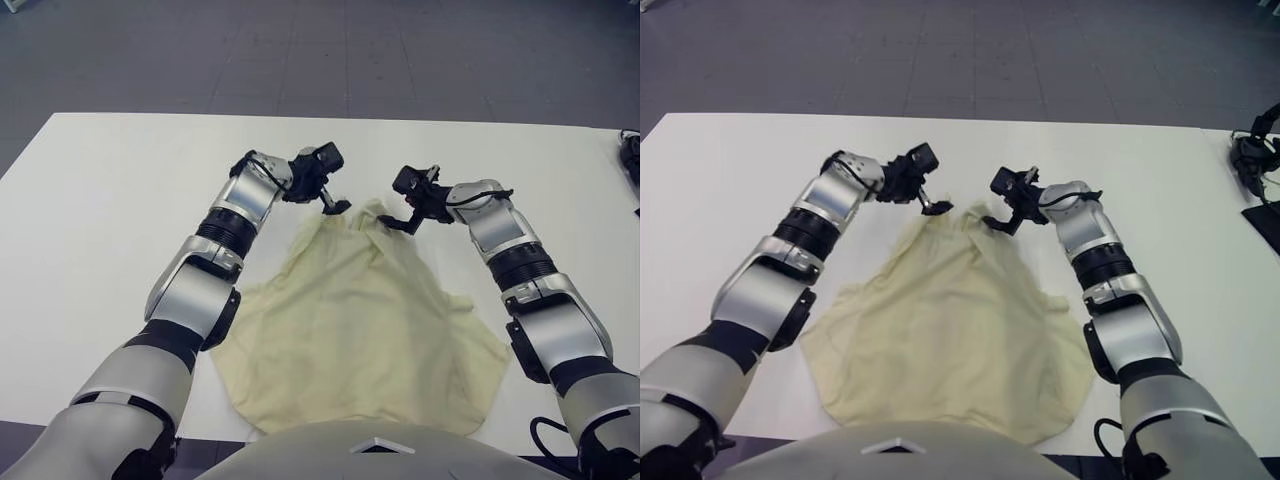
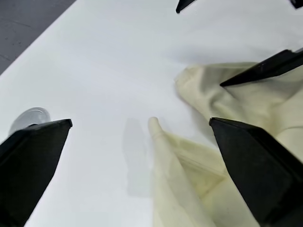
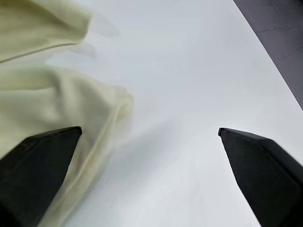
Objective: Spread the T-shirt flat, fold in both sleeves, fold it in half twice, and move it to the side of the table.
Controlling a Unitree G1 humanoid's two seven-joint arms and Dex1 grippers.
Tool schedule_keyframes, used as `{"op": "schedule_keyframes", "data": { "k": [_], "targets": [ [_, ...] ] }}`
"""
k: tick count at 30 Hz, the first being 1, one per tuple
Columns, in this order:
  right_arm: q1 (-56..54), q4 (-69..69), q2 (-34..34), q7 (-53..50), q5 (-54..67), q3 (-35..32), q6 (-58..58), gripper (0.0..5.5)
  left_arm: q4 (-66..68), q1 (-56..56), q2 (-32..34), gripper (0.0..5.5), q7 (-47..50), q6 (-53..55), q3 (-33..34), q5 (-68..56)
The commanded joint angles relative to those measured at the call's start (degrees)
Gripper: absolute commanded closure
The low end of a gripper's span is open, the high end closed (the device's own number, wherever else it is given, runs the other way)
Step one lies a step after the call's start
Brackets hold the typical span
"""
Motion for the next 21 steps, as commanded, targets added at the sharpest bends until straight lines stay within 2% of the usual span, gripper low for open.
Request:
{"op": "schedule_keyframes", "data": {
  "k": [1,12,21],
  "targets": [
    [-1.38,0.99,0.94,0.01,-1.03,-0.07,-0.85,0.10,4.78,-1.68,-0.60,0.10,2.32,-4.46,-1.86,4.78],
    [0.70,1.03,-1.52,0.51,-6.42,2.59,-2.36,0.10,10.82,-2.56,1.06,0.10,5.69,-7.97,-0.43,9.03],
    [0.79,4.47,-4.82,-1.73,-8.03,1.41,-4.24,0.10,12.56,1.35,5.18,0.10,8.04,-6.06,3.55,8.24]
  ]
}}
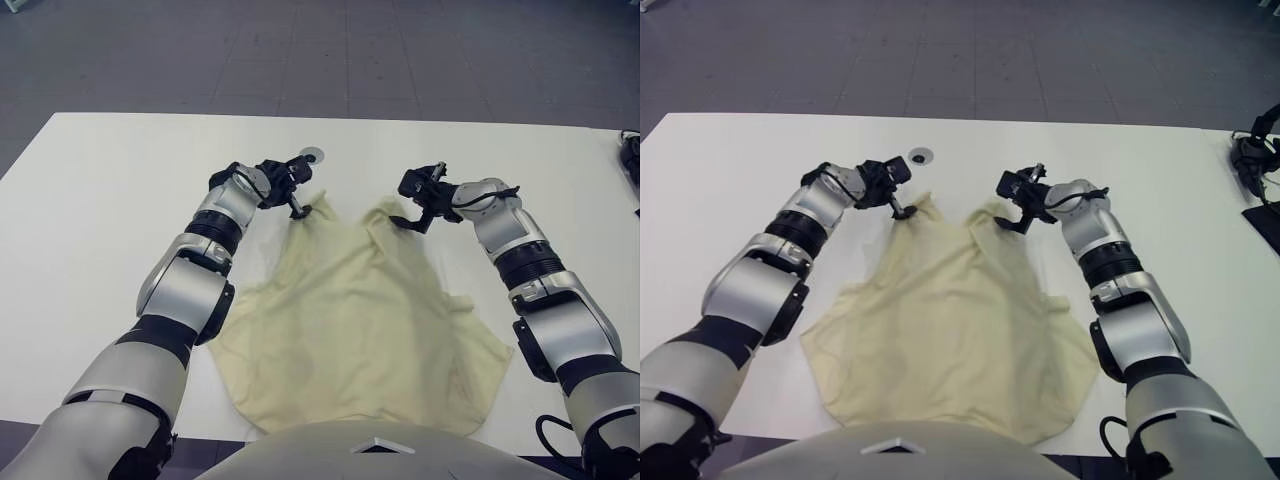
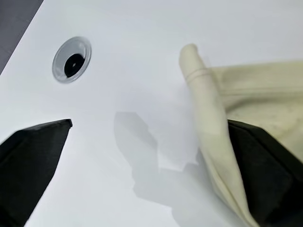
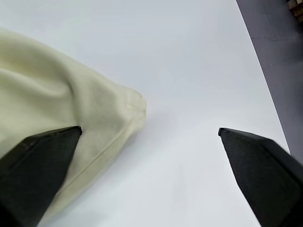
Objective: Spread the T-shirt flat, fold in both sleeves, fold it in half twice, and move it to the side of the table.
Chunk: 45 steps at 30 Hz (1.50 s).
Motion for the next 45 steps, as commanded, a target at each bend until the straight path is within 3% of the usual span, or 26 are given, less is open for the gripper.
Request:
{"op": "schedule_keyframes", "data": {
  "k": [1,14,23,30,34,39,45],
  "targets": [
    [0.82,2.83,-1.67,-0.35,-1.54,-0.20,0.61,0.10,0.38,3.24,1.82,0.10,0.49,1.18,1.18,0.52],
    [-1.81,7.58,-3.04,-2.38,-2.51,-1.51,0.91,0.10,0.07,4.68,2.64,0.10,6.26,3.21,6.22,-0.69],
    [-9.93,18.86,3.70,-10.31,-0.36,-5.49,-1.92,0.10,6.68,-0.90,-1.47,0.10,15.18,4.34,17.55,-9.12],
    [-12.08,15.43,2.61,-8.43,2.30,-8.89,-1.71,0.10,3.08,-2.53,1.93,0.10,13.84,3.67,20.93,-11.27],
    [-7.68,7.14,0.94,-4.43,2.88,-8.80,-0.18,0.10,-6.03,2.99,3.78,0.10,7.70,6.97,18.52,-10.77],
    [0.33,-6.50,-1.48,3.12,3.41,-6.78,3.59,0.10,-31.62,16.22,7.30,0.10,-5.17,15.53,9.04,-8.96],
    [11.60,-27.08,-6.68,17.31,8.45,-5.31,8.94,0.10,-55.30,26.42,13.78,0.10,-13.87,24.45,4.13,-8.92]
  ]
}}
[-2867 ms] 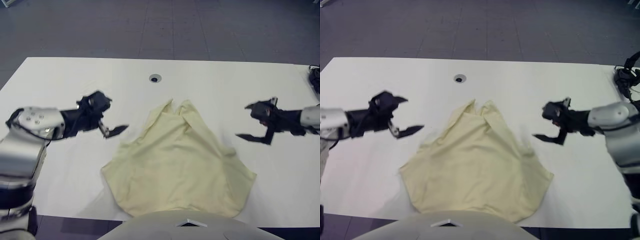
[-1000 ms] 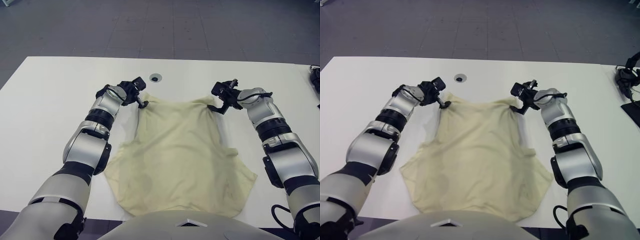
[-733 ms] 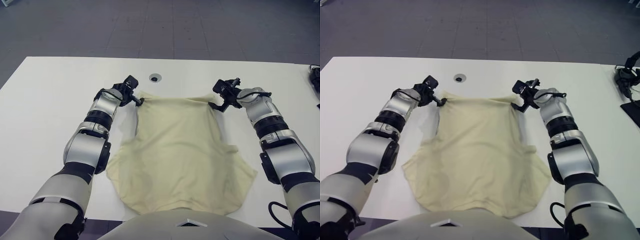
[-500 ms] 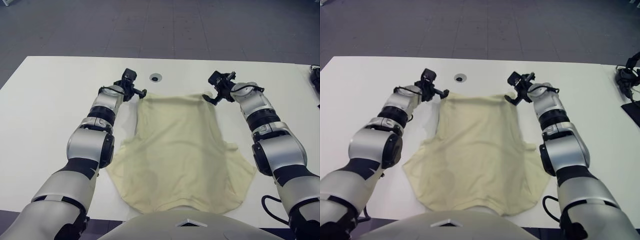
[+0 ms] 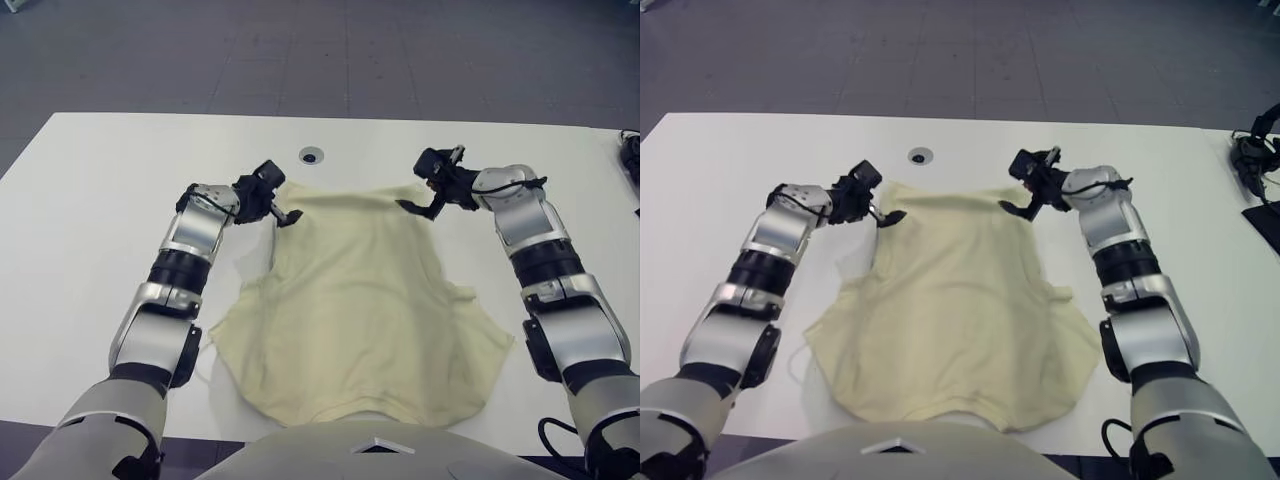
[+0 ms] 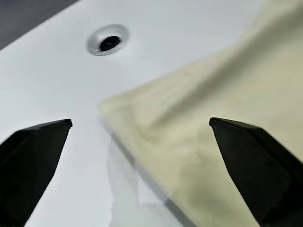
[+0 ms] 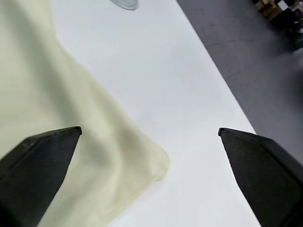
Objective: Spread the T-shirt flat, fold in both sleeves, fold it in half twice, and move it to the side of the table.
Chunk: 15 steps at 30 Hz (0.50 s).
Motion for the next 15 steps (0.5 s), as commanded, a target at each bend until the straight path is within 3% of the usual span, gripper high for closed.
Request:
{"op": "schedule_keyframes", "data": {
  "k": [1,8,15],
  "targets": [
    [6.73,-12.47,-4.53,7.76,2.79,1.03,3.94,0.10,-15.05,5.81,6.49,0.10,-4.75,5.54,-3.89,1.79],
    [6.16,-7.40,-2.81,6.02,-0.95,4.99,2.72,0.10,-7.73,4.14,8.60,0.10,-1.86,1.14,-12.66,11.66],
    [-0.98,9.05,1.70,-3.35,-7.42,9.06,-2.38,0.10,14.71,-4.71,1.55,0.10,4.82,-7.49,-14.74,14.73]
  ]
}}
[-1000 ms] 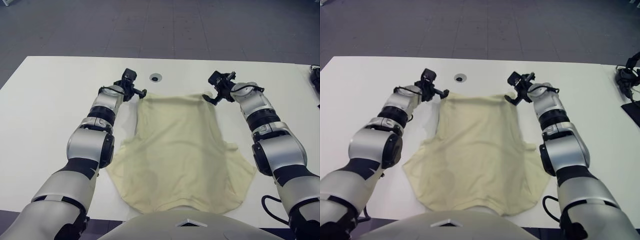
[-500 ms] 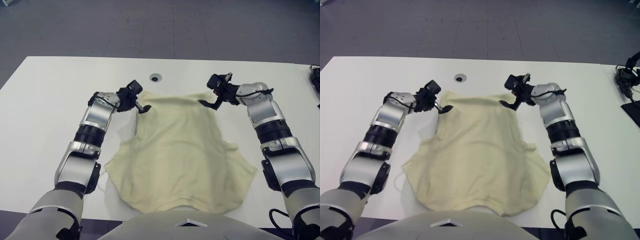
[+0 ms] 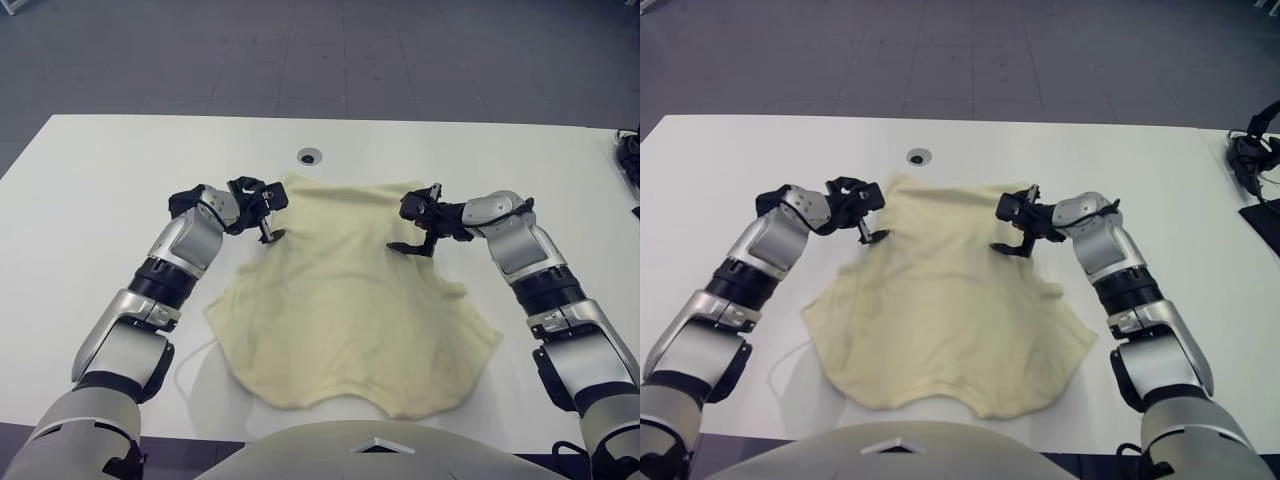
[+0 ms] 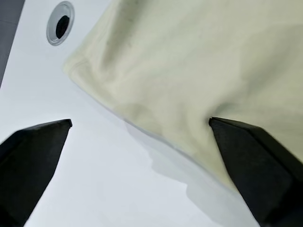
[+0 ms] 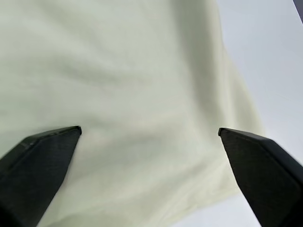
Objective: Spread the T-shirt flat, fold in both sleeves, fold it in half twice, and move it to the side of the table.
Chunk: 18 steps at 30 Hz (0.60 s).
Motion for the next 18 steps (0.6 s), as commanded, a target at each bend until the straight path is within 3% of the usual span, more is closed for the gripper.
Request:
{"op": "schedule_keyframes", "data": {
  "k": [1,6,9,11,14,18],
  "targets": [
    [-3.50,11.59,2.77,-6.98,-4.89,2.28,-2.07,0.10,16.51,-2.94,-4.47,0.10,4.93,-4.26,-1.71,3.05],
    [-7.26,17.54,4.52,-11.79,-4.38,0.52,-4.78,0.10,26.65,-9.00,-7.42,0.10,12.80,-10.63,4.52,-0.14],
    [-3.97,7.47,3.12,-11.02,-0.46,-3.84,-1.72,0.10,20.15,-8.59,-5.10,0.10,16.40,-13.38,14.00,-6.30],
    [0.41,-3.10,2.02,-10.91,2.23,-7.63,2.98,0.10,7.45,-3.60,-2.62,0.10,14.44,-9.79,20.39,-11.62],
    [10.66,-23.47,2.43,-12.82,7.55,-16.11,13.82,0.10,-23.47,11.85,0.75,0.10,11.58,8.62,32.80,-21.83],
    [30.14,-52.68,10.04,-18.67,11.02,-26.81,28.12,0.10,-54.59,35.30,-7.00,0.10,14.60,32.59,51.17,-31.82]
  ]
}}
